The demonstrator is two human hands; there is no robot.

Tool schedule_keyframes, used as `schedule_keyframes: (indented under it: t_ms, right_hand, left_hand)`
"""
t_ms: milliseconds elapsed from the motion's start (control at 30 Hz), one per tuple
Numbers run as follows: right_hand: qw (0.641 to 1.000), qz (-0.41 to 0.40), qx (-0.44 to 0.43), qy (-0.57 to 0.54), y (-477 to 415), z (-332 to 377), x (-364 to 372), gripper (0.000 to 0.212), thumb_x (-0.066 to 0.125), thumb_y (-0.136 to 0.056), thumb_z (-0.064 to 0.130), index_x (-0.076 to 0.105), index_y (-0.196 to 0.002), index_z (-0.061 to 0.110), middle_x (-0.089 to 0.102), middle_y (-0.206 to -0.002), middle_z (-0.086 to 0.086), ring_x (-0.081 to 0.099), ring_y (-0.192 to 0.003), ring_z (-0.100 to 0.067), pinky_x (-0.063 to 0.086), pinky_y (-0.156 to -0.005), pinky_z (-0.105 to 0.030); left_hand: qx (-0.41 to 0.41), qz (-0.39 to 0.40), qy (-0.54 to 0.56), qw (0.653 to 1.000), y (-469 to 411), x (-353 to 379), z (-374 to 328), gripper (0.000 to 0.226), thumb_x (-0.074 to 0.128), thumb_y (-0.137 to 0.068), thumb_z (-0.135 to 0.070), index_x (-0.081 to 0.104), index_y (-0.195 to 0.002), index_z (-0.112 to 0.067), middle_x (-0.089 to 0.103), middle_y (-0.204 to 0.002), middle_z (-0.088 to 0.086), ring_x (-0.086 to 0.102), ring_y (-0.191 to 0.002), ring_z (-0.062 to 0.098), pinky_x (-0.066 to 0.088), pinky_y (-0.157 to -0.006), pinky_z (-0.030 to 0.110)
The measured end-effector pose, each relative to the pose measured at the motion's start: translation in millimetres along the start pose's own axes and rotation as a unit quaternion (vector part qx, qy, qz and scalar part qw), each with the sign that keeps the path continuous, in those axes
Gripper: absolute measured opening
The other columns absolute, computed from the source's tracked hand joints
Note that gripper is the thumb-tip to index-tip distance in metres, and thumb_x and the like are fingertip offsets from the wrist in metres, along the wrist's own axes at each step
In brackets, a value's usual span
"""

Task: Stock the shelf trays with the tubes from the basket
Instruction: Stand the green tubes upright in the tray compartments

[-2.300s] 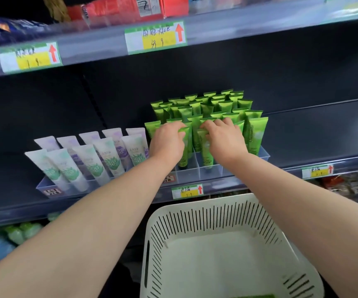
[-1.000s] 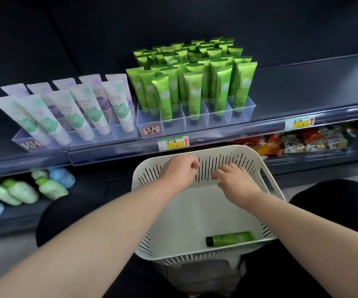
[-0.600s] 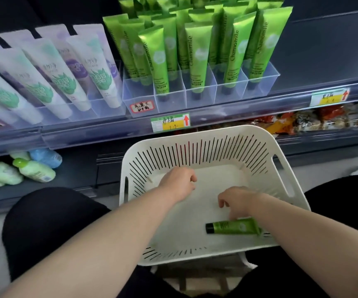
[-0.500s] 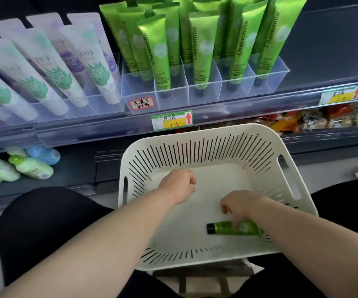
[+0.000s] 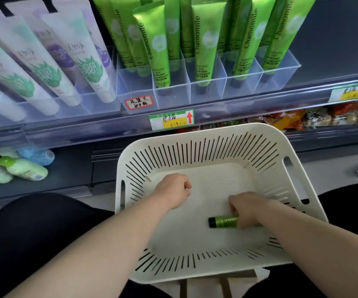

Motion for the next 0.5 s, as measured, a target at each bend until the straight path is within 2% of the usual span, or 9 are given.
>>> schedule_keyframes:
  t_ms: [67, 133, 167, 267, 333, 433, 500]
  right_hand:
    - [0.994, -0.042, 0.005, -0.102, 7.8, 1.2, -18.6, 0.049, 0.075, -0.064, 0.051, 0.047, -0.1, 0.03, 0.057, -0.1, 0.007, 0.054, -0.089, -0.013, 0.046, -0.075, -0.028]
    - [0.974, -0.085, -0.002, -0.211, 19.2, 10.4, -43.8, 0.071, 0.075, -0.05, 0.072, 0.05, -0.103, 0.031, 0.06, -0.096, 0.01, 0.057, -0.085, -0.009, 0.048, -0.071, -0.025]
    - [0.963, -0.112, -0.011, -0.244, 25.0, 15.6, -55.6, 0.074, 0.076, -0.047, 0.072, 0.052, -0.103, 0.031, 0.061, -0.096, 0.01, 0.058, -0.084, -0.008, 0.048, -0.068, -0.024]
    - [0.937, -0.211, -0.035, -0.277, 38.7, 24.6, -81.7, 0.052, 0.084, -0.064, 0.041, 0.053, -0.105, 0.028, 0.066, -0.097, 0.008, 0.062, -0.083, -0.005, 0.055, -0.073, -0.025]
    - [0.918, -0.261, -0.045, -0.296, 47.0, 25.5, -91.8, 0.051, 0.084, -0.067, 0.023, 0.051, -0.105, 0.027, 0.067, -0.095, 0.007, 0.063, -0.083, -0.005, 0.057, -0.075, -0.026]
    - [0.883, -0.331, -0.049, -0.33, 63.7, 24.6, -105.8, 0.055, 0.083, -0.065, 0.017, 0.047, -0.106, 0.027, 0.066, -0.09, 0.006, 0.063, -0.078, -0.008, 0.057, -0.07, -0.028]
    - [0.856, -0.366, -0.048, -0.362, 75.4, 24.4, -113.8, 0.058, 0.084, -0.066, 0.017, 0.045, -0.109, 0.025, 0.065, -0.086, 0.007, 0.063, -0.077, -0.007, 0.056, -0.069, -0.026]
  left_hand:
    - [-0.002, 0.001, 0.006, 1.0, 3.5, -0.9, -2.8, 0.02, 0.064, -0.089, -0.02, 0.067, -0.109, -0.021, 0.064, -0.113, -0.003, 0.058, -0.106, 0.017, 0.047, -0.094, 0.03]
    - [0.006, 0.005, 0.012, 1.0, 7.2, -2.1, -9.9, 0.024, 0.065, -0.088, -0.019, 0.067, -0.111, -0.022, 0.064, -0.114, -0.003, 0.059, -0.106, 0.016, 0.048, -0.095, 0.03]
    - [0.01, 0.008, 0.017, 1.0, 9.5, -3.6, -15.3, 0.028, 0.067, -0.087, -0.019, 0.066, -0.115, -0.023, 0.064, -0.116, -0.003, 0.059, -0.107, 0.016, 0.048, -0.095, 0.031]
    - [0.028, -0.002, 0.032, 0.999, 19.3, -13.6, -36.3, 0.047, 0.068, -0.086, -0.018, 0.055, -0.131, -0.021, 0.062, -0.123, -0.003, 0.058, -0.111, 0.017, 0.05, -0.096, 0.036]
    - [0.041, -0.044, 0.044, 0.997, 26.7, -26.1, -49.1, 0.05, 0.061, -0.09, -0.014, 0.046, -0.137, -0.02, 0.059, -0.126, -0.004, 0.056, -0.114, 0.016, 0.049, -0.098, 0.037]
    - [0.067, -0.119, 0.082, 0.987, 38.3, -48.6, -62.7, 0.043, 0.05, -0.096, -0.01, 0.044, -0.137, -0.021, 0.06, -0.129, -0.003, 0.056, -0.119, 0.016, 0.046, -0.102, 0.039]
    - [0.087, -0.155, 0.126, 0.976, 47.3, -63.2, -69.7, 0.035, 0.051, -0.097, -0.014, 0.05, -0.131, -0.02, 0.063, -0.123, -0.002, 0.059, -0.113, 0.016, 0.047, -0.1, 0.037]
Point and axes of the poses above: each hand's wrist, its own y-axis away from the middle knuckle, its own x-axis out of the palm, z = x × y, the point moved 5 cm from there along -y, towards the middle knuckle
